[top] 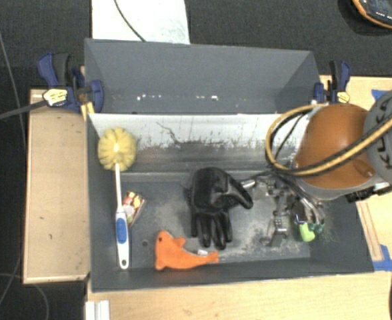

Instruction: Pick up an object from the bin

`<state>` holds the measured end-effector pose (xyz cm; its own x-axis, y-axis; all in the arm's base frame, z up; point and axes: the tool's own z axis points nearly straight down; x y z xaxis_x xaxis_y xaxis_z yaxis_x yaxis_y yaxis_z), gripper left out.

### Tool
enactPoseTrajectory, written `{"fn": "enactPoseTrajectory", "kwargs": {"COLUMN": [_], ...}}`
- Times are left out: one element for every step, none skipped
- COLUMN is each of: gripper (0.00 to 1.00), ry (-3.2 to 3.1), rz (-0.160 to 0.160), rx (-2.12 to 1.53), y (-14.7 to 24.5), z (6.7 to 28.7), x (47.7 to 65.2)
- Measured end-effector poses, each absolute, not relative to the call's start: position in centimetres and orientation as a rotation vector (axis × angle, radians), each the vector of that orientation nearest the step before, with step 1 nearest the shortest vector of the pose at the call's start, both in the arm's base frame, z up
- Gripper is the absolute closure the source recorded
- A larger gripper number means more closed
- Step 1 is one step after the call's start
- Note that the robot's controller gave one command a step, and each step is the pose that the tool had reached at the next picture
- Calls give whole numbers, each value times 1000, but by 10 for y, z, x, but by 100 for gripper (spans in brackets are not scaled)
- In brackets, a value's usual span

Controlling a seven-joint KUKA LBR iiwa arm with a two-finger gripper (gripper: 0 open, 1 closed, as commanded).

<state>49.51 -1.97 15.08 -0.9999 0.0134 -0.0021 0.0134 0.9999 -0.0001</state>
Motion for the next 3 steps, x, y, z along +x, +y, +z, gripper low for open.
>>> {"fn": "enactPoseTrajectory", "kwargs": {"gripper": [0,0,0], "ry": [2938,3111,2959], "rz": [1,-1,3], "rx": [1113,407,1052], "y": [29,18,29], "z": [82,119,88], "x": [537,557,544]}}
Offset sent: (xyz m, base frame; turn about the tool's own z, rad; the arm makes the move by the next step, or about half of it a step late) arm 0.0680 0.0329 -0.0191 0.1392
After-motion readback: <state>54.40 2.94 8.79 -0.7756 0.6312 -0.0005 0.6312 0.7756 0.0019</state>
